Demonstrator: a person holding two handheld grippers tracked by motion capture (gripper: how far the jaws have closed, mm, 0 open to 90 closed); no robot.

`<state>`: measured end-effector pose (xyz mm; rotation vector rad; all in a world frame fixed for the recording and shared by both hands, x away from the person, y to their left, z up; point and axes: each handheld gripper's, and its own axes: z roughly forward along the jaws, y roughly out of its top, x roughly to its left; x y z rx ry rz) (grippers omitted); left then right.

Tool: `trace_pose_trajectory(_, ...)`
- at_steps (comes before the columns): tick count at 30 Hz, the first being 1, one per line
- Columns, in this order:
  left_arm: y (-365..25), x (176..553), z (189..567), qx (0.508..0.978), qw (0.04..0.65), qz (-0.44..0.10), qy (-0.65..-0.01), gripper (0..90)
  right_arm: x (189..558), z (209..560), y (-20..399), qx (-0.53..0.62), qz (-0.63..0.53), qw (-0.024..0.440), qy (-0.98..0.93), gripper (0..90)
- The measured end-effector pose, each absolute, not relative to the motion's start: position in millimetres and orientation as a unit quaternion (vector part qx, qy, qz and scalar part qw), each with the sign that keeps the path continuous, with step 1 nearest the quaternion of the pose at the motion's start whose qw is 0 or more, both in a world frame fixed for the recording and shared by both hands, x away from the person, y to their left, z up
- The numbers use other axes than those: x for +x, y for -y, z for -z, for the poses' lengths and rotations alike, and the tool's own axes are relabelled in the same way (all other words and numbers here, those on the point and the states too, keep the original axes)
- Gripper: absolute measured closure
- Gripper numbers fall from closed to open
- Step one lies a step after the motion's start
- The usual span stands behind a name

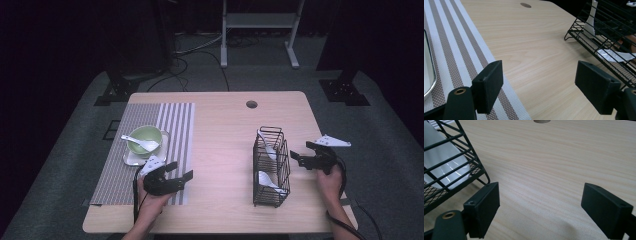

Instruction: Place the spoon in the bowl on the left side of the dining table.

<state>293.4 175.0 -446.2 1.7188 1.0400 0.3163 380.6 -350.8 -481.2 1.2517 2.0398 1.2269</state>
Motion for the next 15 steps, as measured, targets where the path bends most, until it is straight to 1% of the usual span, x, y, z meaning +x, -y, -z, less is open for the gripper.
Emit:
trace_pose_trajectory(5,-173.0,292.8,448.5,0.721,0.525,-0.123,-0.436,21.2,380.5,481.1,350.9,0.453,-0.445,0.224,-0.739,14.1)
trace_pose_trajectory(15,-172.0,292.1,450.2,0.728,0.517,-0.128,-0.431,20.5,380.4,481.0,350.9,0.452,-0.445,0.225,-0.74,14.1)
